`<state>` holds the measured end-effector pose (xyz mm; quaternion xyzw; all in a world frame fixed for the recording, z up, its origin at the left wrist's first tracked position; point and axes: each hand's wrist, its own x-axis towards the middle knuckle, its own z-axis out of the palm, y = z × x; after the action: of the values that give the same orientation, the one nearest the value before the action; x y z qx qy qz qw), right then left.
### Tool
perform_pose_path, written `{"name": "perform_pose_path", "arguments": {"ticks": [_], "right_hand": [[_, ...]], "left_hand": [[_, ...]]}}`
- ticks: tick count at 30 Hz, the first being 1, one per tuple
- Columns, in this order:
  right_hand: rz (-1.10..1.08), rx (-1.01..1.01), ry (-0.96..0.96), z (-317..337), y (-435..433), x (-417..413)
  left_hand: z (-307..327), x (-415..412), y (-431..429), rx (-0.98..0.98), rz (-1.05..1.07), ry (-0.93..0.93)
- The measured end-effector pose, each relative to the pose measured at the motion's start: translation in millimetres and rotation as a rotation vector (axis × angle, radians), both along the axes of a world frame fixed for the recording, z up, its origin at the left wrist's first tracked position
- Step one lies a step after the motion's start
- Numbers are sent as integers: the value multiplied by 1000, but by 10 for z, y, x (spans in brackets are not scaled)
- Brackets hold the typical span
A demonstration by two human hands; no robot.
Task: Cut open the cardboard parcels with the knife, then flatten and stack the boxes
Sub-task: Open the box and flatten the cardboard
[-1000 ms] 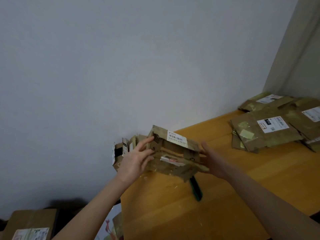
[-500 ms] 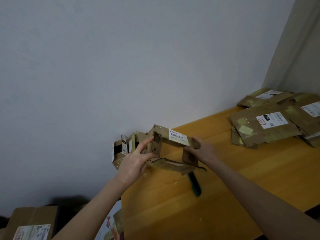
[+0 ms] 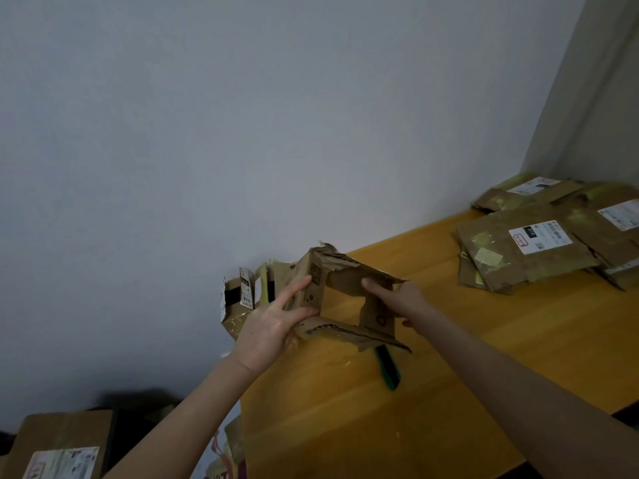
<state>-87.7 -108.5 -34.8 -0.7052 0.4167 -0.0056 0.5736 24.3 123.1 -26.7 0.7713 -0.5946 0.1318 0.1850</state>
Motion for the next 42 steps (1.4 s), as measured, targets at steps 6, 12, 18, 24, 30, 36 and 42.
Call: {"name": "perform_pose_path", "arguments": {"ticks": [6,12,18,24,30,36,42], "right_hand": [[77,-78,22,-114,23,31],[-178,179,-131,-128,-80,-19],[-214,145,-229,-153,2,1],[-120,113,-253,-181,165,30],[-140,233,-292,-217,185,-62],[-292,392,-361,-230,151,-19],[-452,547,-424,-307,28,-33]], "left_hand": [[-44,46,-50,40,-11,1],[85,139,5,-182,357,1352],[155,477,-51,-18,599,1566],[-254,648,-125,206,631,1148],[-401,447,-145,263,804,832],[-256,397,-169,107,565,1013],[-146,537,111,54,415,1445]]}}
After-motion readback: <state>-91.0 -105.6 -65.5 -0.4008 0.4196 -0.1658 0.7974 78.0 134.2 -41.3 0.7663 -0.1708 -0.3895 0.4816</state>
